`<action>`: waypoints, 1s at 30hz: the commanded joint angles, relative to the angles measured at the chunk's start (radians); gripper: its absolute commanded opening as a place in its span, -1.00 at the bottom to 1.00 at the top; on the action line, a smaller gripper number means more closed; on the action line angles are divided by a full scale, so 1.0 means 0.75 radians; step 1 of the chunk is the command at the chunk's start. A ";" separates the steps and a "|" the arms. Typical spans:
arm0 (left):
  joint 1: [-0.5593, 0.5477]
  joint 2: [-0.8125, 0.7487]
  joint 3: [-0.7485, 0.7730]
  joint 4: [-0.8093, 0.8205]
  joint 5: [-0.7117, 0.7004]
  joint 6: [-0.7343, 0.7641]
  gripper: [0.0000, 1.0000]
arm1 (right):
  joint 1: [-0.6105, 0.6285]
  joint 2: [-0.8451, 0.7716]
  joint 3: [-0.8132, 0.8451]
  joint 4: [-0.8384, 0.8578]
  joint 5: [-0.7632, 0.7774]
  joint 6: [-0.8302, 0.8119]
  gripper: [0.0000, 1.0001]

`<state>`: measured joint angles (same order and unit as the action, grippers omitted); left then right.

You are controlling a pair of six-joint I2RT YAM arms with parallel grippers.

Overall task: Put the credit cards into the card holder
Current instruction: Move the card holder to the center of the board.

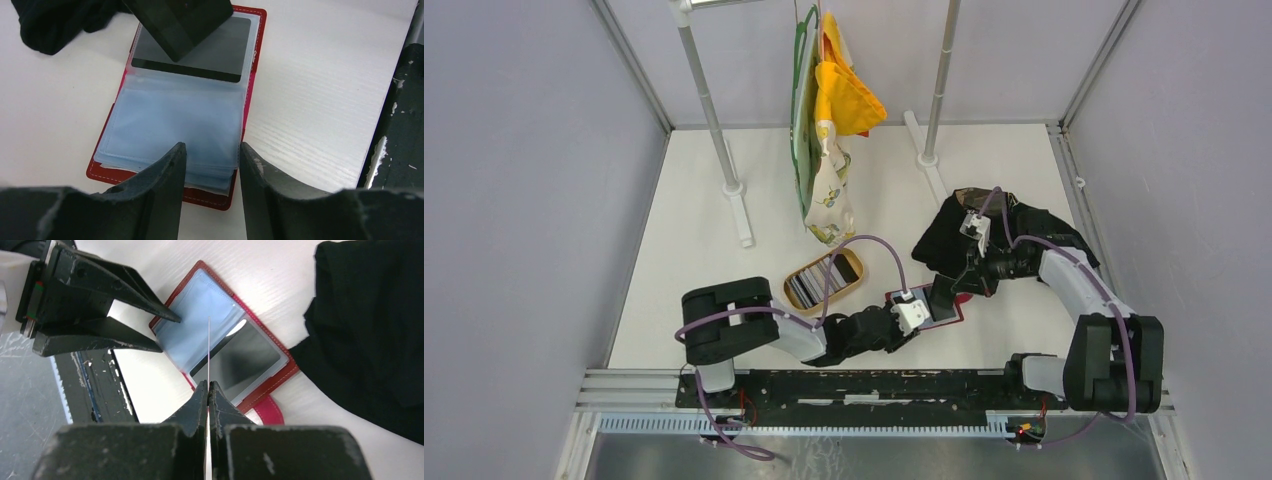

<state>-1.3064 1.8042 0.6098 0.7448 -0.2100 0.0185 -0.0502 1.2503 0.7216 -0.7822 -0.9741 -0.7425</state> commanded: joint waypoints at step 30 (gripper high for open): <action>0.063 -0.834 -0.395 -0.291 -0.267 -0.779 0.78 | 0.155 0.317 -0.081 0.481 -0.227 0.517 -1.00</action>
<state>-1.2793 1.2011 0.3012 0.5426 -0.3416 -0.3176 0.0601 1.5131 0.6880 -0.6098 -1.1313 -0.5423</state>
